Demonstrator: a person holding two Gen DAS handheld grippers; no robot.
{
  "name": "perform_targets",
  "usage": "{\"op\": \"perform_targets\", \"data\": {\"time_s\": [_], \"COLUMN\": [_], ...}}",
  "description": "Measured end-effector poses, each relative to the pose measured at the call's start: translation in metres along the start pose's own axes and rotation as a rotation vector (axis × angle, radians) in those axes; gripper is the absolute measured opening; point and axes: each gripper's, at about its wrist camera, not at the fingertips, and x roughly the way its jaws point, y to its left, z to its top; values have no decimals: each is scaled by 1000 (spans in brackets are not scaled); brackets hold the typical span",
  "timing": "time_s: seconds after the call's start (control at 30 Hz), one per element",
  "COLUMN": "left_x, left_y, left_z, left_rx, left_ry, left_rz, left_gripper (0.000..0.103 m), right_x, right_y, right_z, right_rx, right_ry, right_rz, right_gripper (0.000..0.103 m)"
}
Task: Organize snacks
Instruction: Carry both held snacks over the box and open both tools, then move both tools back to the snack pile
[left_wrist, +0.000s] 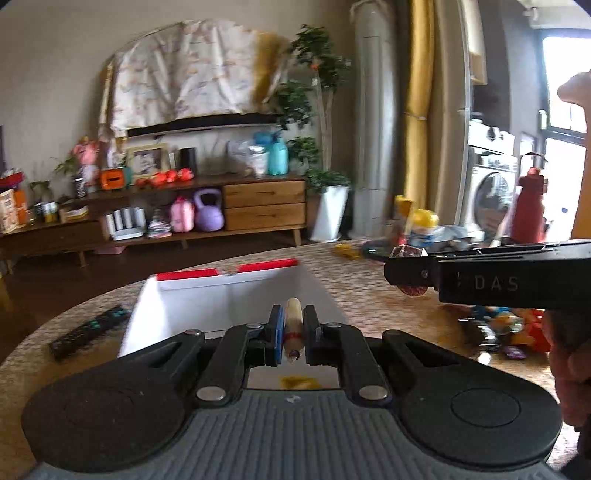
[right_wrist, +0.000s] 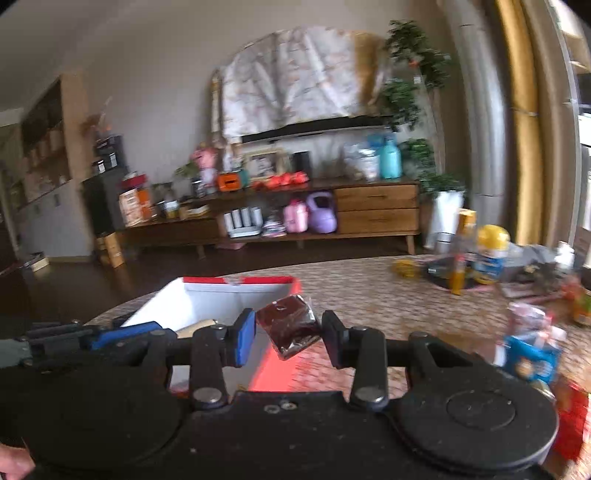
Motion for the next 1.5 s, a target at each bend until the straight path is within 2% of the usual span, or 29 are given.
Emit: {"op": "perform_targets", "data": {"time_s": [0.23, 0.4, 0.57, 0.77, 0.97, 1.3, 1.37, 1.47, 1.5], "left_x": [20, 43, 64, 80, 86, 86, 86, 83, 81], "left_y": [36, 54, 64, 72, 69, 68, 68, 67, 66], "left_z": [-5, -8, -14, -21, -21, -20, -20, -18, -18], "left_rx": [-25, -31, -33, -62, -34, -43, -42, -43, -44], "left_ry": [52, 116, 191, 284, 323, 338, 337, 329, 320], "left_rz": [63, 90, 101, 93, 91, 124, 126, 136, 139], "left_gripper": [10, 10, 10, 11, 11, 11, 15, 38, 52], "right_x": [45, 80, 120, 165, 170, 169, 170, 172, 170], "right_y": [35, 53, 58, 58, 76, 86, 86, 83, 81], "right_z": [17, 22, 20, 9, 6, 0, 0, 4, 5], "right_rx": [-48, -62, -59, 20, -69, -159, -160, -157, -153], "right_ry": [60, 137, 274, 495, 507, 470, 471, 461, 454], "right_rz": [71, 98, 77, 42, -36, -64, -61, -55, -55], "right_gripper": [38, 37, 38, 38, 38, 40, 43, 52, 52]}}
